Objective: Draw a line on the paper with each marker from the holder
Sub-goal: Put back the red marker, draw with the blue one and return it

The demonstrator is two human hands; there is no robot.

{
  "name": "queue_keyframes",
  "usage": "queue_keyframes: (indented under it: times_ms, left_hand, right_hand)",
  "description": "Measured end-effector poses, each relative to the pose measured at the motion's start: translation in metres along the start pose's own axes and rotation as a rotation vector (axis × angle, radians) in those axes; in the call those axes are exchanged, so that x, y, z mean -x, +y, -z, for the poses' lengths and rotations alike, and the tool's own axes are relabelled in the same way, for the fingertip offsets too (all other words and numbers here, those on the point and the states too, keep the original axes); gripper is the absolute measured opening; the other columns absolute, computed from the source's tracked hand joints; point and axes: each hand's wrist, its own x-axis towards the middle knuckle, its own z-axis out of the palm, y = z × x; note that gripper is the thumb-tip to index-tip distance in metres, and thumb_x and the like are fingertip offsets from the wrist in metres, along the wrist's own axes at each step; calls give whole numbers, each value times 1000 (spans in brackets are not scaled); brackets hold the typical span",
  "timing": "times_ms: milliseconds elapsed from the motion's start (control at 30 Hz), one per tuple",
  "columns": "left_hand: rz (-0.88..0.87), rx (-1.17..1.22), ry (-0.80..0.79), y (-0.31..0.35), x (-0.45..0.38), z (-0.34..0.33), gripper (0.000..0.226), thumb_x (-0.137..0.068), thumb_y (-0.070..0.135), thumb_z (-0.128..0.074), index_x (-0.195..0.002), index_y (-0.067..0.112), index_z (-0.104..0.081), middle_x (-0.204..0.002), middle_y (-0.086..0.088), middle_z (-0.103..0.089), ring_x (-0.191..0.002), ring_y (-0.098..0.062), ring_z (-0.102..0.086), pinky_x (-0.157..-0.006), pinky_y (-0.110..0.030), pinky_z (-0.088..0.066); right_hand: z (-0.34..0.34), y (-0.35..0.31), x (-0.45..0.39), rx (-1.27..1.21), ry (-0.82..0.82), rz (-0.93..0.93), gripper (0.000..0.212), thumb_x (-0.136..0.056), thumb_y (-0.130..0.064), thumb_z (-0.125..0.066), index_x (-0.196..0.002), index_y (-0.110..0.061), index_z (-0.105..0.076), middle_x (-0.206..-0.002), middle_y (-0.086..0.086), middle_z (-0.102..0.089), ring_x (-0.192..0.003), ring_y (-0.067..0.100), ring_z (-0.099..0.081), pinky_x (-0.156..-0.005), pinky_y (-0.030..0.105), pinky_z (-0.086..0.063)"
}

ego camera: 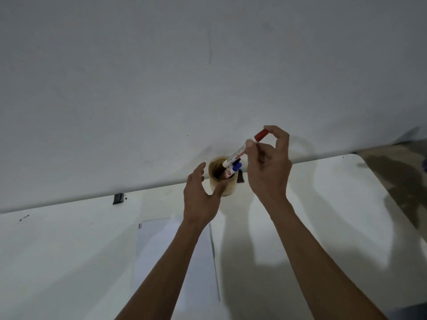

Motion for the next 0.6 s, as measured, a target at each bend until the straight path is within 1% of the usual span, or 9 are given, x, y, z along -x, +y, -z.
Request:
queue_keyframes:
  times_ms: [67,133,200,267,300,367,467,533,600]
  left_hand:
    - [9,-4,-7,-4,-6,-8,86,-82,41,-80,-152,26,-35,-152,0,-49,-131,-18,-54,-106,-49,-50]
    - [5,2,-16,-6,-9,-12,87,-80,45,-81,-152,28,-34,-152,4,-50,-132,-17,-53,-106,-49,-51]
    - [-23,28,-17,-7,-11,-15,80,-81,42,-81,-148,31,-40,-141,16,-55,-126,-12,-55,-105,-48,-52]
    - [-54,38,-12,-8,-12,-17,70,-83,35,-80,-142,38,-43,-124,33,-52,-118,-7,-55,-102,-44,-53]
    - [-64,40,-10,-8,-13,-17,69,-83,33,-80,-141,40,-42,-122,34,-51,-118,-8,-56,-100,-43,-54]
    - [-69,45,-11,-12,-15,-20,70,-85,29,-79,-144,37,-43,-126,27,-52,-124,-12,-56,-97,-39,-54]
    - [-77,67,-5,-18,-17,-22,68,-86,26,-78,-144,37,-44,-134,20,-56,-126,-10,-55,-94,-32,-54]
    - [-78,81,2,-21,-18,-24,68,-86,24,-78,-145,34,-45,-140,14,-58,-127,-10,-55,-95,-30,-55]
    - [-79,96,3,-22,-18,-25,68,-87,23,-77,-145,35,-45,-142,12,-58,-128,-9,-55,-95,-26,-54]
  right_hand:
    - [-7,9,-5,18,-34,-11,31,-100,-23,-63,-126,-18,-47,-80,3,-77,-70,3,-71,-67,6,-47]
    - [-12,19,-8,55,-57,-19,29,-100,-25,-63,-124,-20,-48,-80,2,-77,-70,4,-72,-66,6,-49]
    - [-16,29,-10,103,-89,-30,25,-101,-28,-62,-122,-22,-49,-80,0,-76,-69,4,-72,-64,12,-53]
    - [-20,38,-10,125,-123,-57,21,-101,-30,-61,-118,-23,-50,-81,1,-77,-72,6,-73,-67,19,-58]
    - [-22,42,-10,129,-131,-67,18,-101,-31,-61,-114,-23,-52,-82,1,-78,-73,7,-74,-68,20,-58]
    - [-25,49,-10,130,-126,-77,15,-100,-32,-62,-107,-19,-58,-82,-2,-77,-75,4,-74,-69,17,-56]
    - [-29,59,-11,168,-134,-82,17,-98,-30,-65,-96,-14,-69,-82,-12,-72,-79,-2,-69,-73,16,-54]
    - [-32,64,-11,209,-155,-119,20,-97,-30,-67,-92,-12,-74,-83,-9,-75,-81,0,-69,-74,10,-49]
    - [-34,66,-10,229,-154,-152,24,-97,-31,-67,-90,-10,-76,-85,-4,-78,-84,7,-71,-73,2,-45]
